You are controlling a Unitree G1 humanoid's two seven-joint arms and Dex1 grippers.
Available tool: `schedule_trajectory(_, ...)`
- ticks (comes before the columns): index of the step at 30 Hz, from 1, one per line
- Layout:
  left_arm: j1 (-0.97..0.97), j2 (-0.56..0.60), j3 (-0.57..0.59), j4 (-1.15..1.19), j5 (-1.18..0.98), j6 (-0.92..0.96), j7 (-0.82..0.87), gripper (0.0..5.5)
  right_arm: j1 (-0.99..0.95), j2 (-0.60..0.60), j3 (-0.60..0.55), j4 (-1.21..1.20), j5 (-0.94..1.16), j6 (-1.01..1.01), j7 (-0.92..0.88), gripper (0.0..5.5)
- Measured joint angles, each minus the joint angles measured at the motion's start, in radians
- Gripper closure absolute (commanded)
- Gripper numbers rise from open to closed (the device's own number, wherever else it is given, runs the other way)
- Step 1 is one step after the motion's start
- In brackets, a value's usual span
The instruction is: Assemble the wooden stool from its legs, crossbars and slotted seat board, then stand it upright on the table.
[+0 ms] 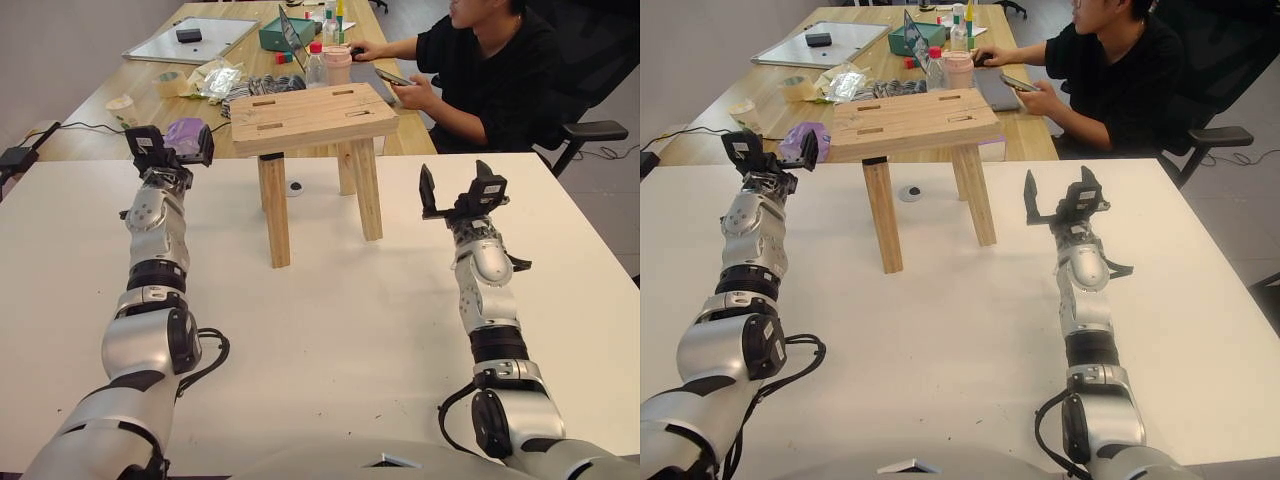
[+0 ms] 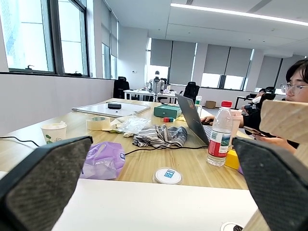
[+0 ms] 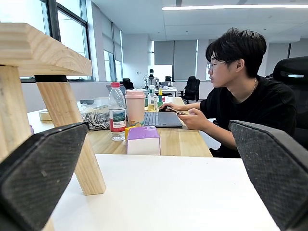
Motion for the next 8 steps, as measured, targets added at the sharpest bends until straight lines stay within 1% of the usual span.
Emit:
schedule_trajectory(6,-0.001,-0.001,0.000,0.013,0.000,-0.017,0.002,0.13,-0.002,0.000,0.010,0.009,-0.008,-0.001,-0.002,0.10)
schedule_trajectory(8,-0.001,-0.004,0.000,0.014,0.000,-0.017,0.002,0.13,-0.002,0.022,0.017,0.009,-0.010,-0.008,-0.006,0.10)
